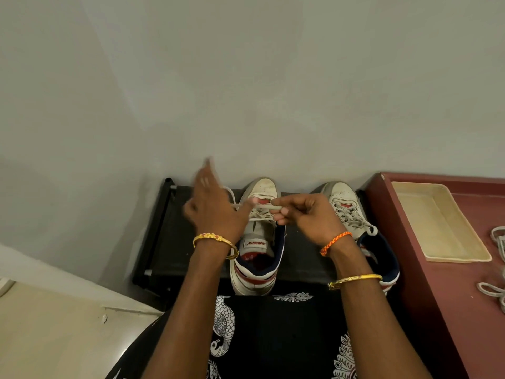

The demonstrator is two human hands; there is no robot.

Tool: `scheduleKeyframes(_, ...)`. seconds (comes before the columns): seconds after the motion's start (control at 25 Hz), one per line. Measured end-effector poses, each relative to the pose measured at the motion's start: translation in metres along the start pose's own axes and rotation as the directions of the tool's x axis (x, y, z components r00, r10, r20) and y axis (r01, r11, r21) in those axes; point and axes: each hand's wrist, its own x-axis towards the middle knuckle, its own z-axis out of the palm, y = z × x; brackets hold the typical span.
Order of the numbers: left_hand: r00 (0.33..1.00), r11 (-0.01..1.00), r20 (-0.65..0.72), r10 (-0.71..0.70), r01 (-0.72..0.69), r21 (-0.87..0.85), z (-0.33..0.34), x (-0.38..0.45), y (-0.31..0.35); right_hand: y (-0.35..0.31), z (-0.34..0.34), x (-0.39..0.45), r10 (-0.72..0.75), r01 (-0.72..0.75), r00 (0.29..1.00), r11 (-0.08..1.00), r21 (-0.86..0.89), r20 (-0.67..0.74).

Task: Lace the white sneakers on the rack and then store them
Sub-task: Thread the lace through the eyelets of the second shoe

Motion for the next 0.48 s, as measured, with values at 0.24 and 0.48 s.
scheduleKeyframes(0.24,0.933,0.956,0.293,0.211,-0.134,-0.263,0.02,-0.003,0.006,0.007,-0.001,0.002,-0.026,-0.006,0.988,0.977,-0.211,-0.151)
scheduleKeyframes(0.48,0.957,0.996,0.276,0.093,-0.09,-0.023,0.03,-0.005,0.001,0.021,0.008,0.002,0.273,-0.323,0.941,0.904,-0.28,-0.203)
